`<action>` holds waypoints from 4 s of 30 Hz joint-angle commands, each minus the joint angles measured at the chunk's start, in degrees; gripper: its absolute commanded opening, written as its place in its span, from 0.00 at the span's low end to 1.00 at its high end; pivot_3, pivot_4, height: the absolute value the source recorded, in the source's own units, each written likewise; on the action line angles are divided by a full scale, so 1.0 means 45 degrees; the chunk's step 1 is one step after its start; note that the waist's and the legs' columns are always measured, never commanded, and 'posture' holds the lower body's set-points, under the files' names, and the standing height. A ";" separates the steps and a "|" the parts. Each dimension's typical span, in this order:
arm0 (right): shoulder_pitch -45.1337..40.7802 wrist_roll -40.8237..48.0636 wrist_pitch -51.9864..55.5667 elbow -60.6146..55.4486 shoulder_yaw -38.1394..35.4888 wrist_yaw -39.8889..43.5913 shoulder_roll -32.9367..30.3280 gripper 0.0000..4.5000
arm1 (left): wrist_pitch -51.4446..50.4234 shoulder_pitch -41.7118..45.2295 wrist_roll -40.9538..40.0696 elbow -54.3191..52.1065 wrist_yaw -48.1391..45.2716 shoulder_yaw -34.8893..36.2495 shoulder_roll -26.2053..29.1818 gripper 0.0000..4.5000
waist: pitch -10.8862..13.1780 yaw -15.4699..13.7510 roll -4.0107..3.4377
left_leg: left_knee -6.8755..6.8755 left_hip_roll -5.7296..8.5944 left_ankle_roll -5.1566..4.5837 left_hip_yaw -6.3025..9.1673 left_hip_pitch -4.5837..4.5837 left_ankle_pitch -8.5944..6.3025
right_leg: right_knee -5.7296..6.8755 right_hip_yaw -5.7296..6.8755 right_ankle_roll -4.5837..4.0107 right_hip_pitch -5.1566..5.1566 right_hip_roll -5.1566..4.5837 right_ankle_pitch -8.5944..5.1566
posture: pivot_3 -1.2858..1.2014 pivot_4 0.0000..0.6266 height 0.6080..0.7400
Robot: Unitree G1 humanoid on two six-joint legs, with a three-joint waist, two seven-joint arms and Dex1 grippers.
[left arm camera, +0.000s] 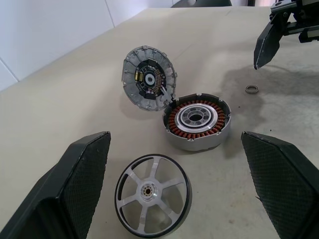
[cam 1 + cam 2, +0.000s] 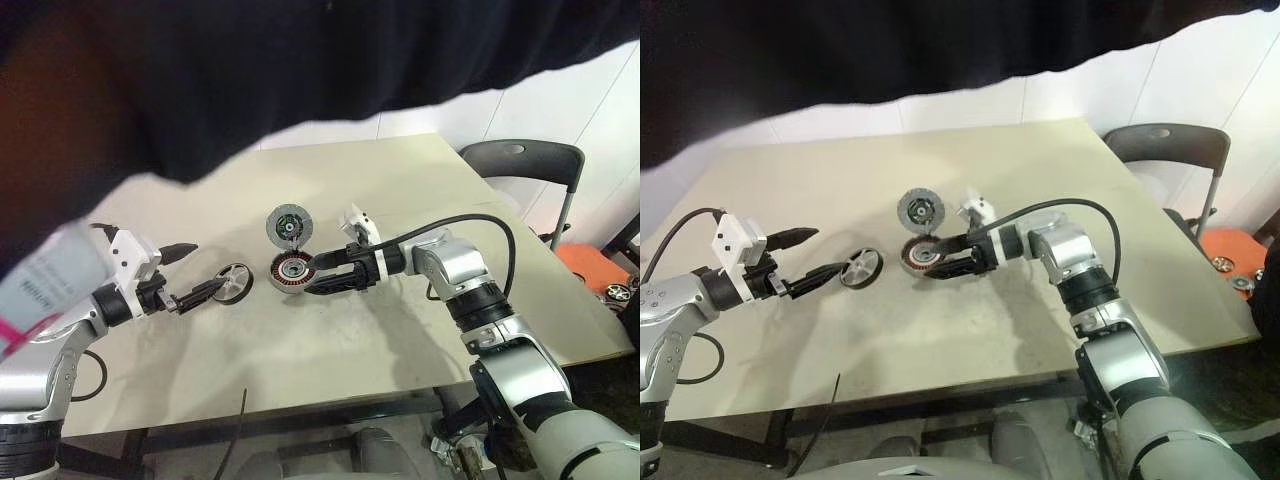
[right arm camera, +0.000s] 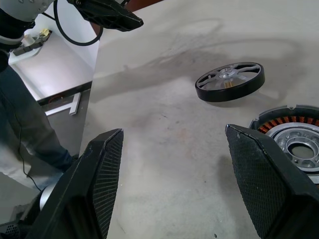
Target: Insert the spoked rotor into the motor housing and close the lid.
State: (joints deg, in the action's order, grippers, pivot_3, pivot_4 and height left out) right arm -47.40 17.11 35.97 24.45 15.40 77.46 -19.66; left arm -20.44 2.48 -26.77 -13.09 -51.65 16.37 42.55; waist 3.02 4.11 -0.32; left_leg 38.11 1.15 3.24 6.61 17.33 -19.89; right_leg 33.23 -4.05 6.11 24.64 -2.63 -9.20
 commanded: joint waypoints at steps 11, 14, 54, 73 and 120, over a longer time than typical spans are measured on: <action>-0.0480 0.0101 -0.0151 -0.0139 -0.0161 0.0119 -0.0006 0.76 | 0.0238 0.0165 0.0003 -0.0102 0.0060 0.0106 0.0044 0.99 | 0.0000 0.0000 0.0000 | 0.0000 0.0000 0.0000 0.0000 0.0000 0.0000 | 0.0000 0.0000 0.0000 0.0000 0.0000 0.0000 | 0.52 0.00 1.00; -0.0519 0.0066 -0.0186 -0.0076 -0.0159 0.0124 -0.0015 0.76 | 0.0257 0.0178 0.0007 -0.0083 0.0057 0.0105 0.0037 0.99 | 0.0000 0.0001 0.0000 | 0.0000 0.0000 0.0000 0.0000 0.0000 0.0000 | 0.0000 -0.0001 0.0000 0.0000 0.0000 -0.0001 | 0.52 0.00 1.00; -0.0350 0.0123 0.0086 -0.0357 -0.0122 0.0188 -0.0065 0.76 | 0.0209 -0.0086 -0.0058 -0.0300 0.0174 0.0100 -0.0046 0.99 | 0.0000 -0.0001 0.0000 | 0.0000 0.0000 0.0000 0.0000 0.0001 0.0000 | 0.0000 0.0000 0.0000 0.0000 0.0000 0.0000 | 0.52 0.00 1.00; -0.0318 0.0160 0.0190 -0.0409 -0.0126 0.0241 -0.0099 0.76 | 0.0177 -0.0025 -0.0078 -0.0250 0.0108 0.0077 -0.0022 0.99 | 0.0000 -0.0001 0.0000 | 0.0000 0.0000 0.0000 0.0000 0.0000 0.0000 | 0.0000 -0.0001 0.0002 0.0000 0.0000 0.0002 | 0.52 0.00 1.00; 0.0576 -0.0352 -0.0692 0.0198 -0.0188 -0.1177 0.0561 0.76 | 0.0141 -0.0588 0.0175 -0.0618 0.1145 -0.1105 -0.1560 0.99 | -0.0003 -0.0005 0.0003 | 0.0004 0.0001 -0.0001 0.0000 0.0002 0.0001 | 0.0009 -0.0003 0.0001 -0.0022 0.0002 0.0006 | 0.52 0.00 1.00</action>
State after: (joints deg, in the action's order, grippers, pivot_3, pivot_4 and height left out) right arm -44.78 15.79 33.36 27.78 14.07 71.65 -17.08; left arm -19.74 -0.43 -25.44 -13.93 -47.26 10.54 35.60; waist 3.01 4.09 -0.31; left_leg 38.12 1.16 3.24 6.61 17.34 -19.89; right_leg 33.27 -4.06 6.11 24.54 -2.62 -9.18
